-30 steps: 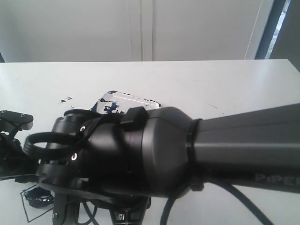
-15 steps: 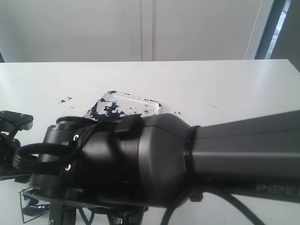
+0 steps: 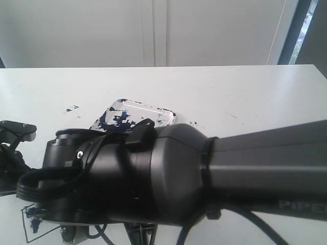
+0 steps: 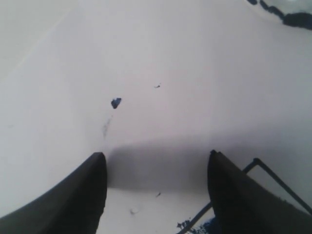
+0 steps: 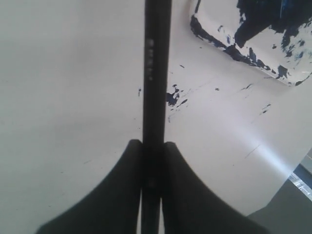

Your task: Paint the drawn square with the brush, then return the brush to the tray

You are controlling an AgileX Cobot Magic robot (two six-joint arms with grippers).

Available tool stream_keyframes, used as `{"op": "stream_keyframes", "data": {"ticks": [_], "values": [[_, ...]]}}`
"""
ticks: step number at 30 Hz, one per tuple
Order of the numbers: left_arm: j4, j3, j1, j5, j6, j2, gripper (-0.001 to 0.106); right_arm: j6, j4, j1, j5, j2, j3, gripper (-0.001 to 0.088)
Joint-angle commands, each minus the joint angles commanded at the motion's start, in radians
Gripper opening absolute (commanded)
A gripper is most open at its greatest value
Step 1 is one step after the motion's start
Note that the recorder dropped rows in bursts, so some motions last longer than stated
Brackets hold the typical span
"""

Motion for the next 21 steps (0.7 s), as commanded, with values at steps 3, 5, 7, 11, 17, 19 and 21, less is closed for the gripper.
{"op": "stream_keyframes", "data": {"ticks": [3, 5, 7, 11, 17, 19, 21], "values": [[0.000, 0.000, 0.000, 0.002, -0.003, 0.011, 0.064, 0.000, 0.042, 0.004, 0.000, 0.000, 0.000, 0.0000], [0.000, 0.000, 0.000, 0.004, -0.003, 0.017, 0.064, -0.002, 0.051, 0.011, 0.000, 0.000, 0.000, 0.0000], [0.000, 0.000, 0.000, 0.004, -0.003, 0.025, 0.064, -0.002, 0.053, 0.022, 0.000, 0.000, 0.000, 0.0000], [0.000, 0.000, 0.000, 0.007, -0.003, 0.027, 0.064, -0.010, 0.065, 0.050, 0.000, 0.000, 0.000, 0.0000], [0.000, 0.000, 0.000, 0.005, -0.003, 0.027, 0.064, -0.021, 0.051, 0.059, 0.000, 0.000, 0.000, 0.0000], [0.000, 0.000, 0.000, 0.005, -0.003, 0.027, 0.064, -0.021, 0.017, 0.057, 0.000, 0.000, 0.000, 0.0000], [0.000, 0.000, 0.000, 0.005, -0.003, 0.027, 0.064, -0.021, 0.001, 0.051, 0.000, 0.000, 0.000, 0.0000]]}}
